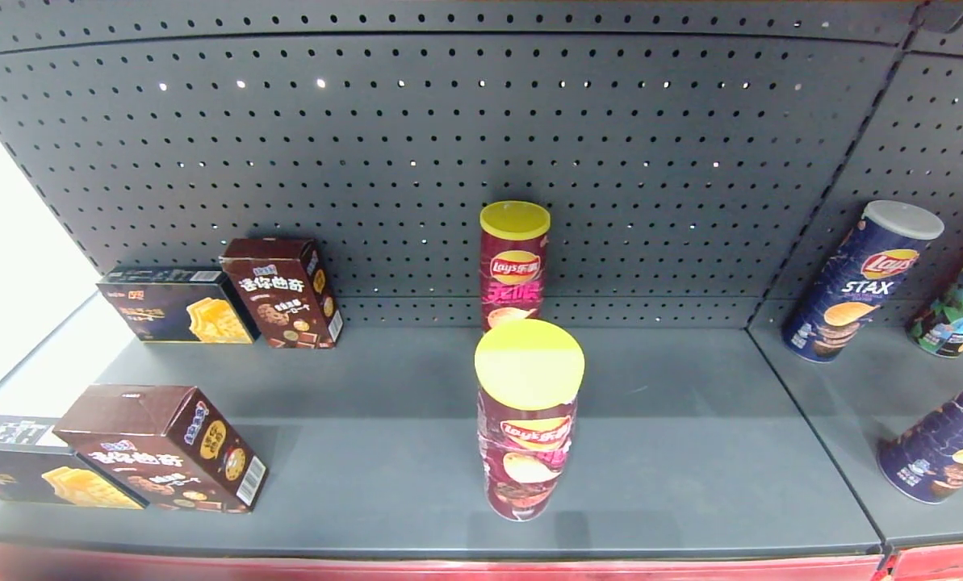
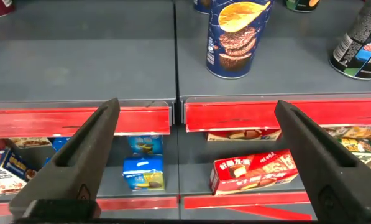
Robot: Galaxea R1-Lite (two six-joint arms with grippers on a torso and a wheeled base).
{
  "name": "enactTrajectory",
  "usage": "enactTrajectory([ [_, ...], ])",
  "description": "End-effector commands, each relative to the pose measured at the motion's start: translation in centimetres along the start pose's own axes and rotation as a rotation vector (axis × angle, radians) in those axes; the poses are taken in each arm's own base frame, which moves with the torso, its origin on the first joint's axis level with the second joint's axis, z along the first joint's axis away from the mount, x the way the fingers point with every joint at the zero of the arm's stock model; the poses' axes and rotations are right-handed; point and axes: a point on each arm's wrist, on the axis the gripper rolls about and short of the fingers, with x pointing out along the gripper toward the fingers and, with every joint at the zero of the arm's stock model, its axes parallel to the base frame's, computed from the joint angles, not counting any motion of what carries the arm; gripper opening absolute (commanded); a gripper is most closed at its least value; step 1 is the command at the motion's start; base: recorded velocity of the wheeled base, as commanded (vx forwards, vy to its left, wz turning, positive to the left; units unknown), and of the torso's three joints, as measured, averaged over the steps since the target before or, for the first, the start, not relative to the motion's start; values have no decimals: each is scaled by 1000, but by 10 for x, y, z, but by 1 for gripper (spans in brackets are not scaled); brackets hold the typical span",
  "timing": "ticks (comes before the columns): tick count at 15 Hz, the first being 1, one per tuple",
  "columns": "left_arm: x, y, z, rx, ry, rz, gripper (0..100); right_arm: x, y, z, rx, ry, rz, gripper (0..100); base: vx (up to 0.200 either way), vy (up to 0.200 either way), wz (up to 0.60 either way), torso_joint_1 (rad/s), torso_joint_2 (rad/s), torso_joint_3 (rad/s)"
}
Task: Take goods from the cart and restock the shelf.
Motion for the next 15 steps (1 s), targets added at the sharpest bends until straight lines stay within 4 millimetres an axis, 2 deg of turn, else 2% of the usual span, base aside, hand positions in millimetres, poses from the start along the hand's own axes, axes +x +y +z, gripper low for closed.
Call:
enactTrajectory([
  [1, 0, 0, 0, 1, 1, 0, 100, 0, 0, 0, 0, 3, 0, 100, 0, 200, 0, -2, 7, -2],
  [8, 0, 0, 0, -1, 1, 0, 100, 0, 0, 0, 0, 3, 0, 100, 0, 0, 0, 0, 0, 0],
  [10, 0, 0, 0, -1, 1, 0, 100, 0, 0, 0, 0, 1, 0, 100, -200, 0, 0, 2, 0, 0],
  [15, 0, 0, 0, -1, 1, 0, 100, 0, 0, 0, 1, 1, 0, 100, 0, 0, 0, 0, 0, 0],
])
